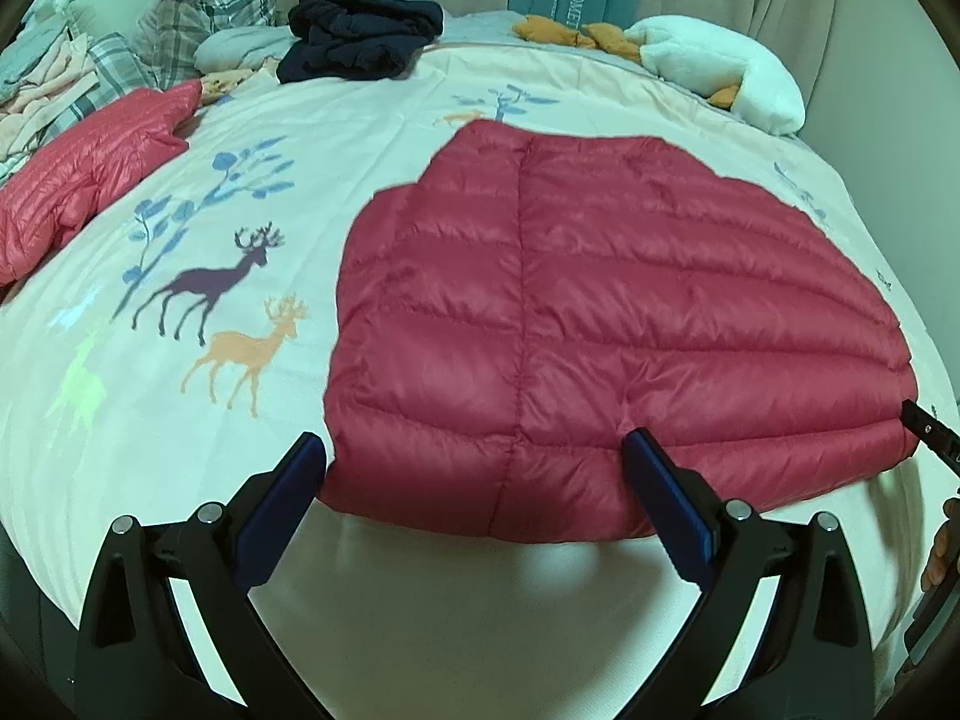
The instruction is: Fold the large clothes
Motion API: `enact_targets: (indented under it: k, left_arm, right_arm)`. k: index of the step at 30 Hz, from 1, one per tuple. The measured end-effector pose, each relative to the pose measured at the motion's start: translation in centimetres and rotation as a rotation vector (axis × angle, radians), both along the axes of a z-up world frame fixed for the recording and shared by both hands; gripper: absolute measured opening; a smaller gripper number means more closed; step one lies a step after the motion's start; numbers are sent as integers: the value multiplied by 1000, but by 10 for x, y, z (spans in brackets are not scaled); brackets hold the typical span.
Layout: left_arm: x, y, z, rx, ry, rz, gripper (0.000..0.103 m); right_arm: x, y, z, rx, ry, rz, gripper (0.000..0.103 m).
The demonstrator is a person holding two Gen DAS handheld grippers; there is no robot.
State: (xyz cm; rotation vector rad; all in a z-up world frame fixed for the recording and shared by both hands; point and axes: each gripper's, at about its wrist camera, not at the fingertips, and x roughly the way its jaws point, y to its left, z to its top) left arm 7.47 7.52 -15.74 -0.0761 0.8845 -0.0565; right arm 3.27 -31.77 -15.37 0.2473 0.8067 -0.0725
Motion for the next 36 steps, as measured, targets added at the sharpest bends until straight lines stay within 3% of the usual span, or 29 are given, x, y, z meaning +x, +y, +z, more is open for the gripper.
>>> enact_targets:
  k: [8, 19, 22, 25, 36]
  left_arm:
    - [4, 0, -7, 6, 18, -2, 100]
    - [0, 3, 2, -20, 13, -24, 100]
    - [0, 1, 0, -13, 17, -22, 100]
    - [0, 1, -1, -4, 19, -20, 98]
    - [-1, 8, -6, 19, 28, 14, 96]
  right_arm:
    - [1, -1, -1, 6, 8, -4, 79]
    - [-5, -6, 1, 9, 5, 8, 59]
    - [-6, -8, 1, -8, 10, 4, 46]
    - [-7, -9, 0, -11, 10, 5, 40]
    - [-8, -18, 1, 37, 23, -31, 34]
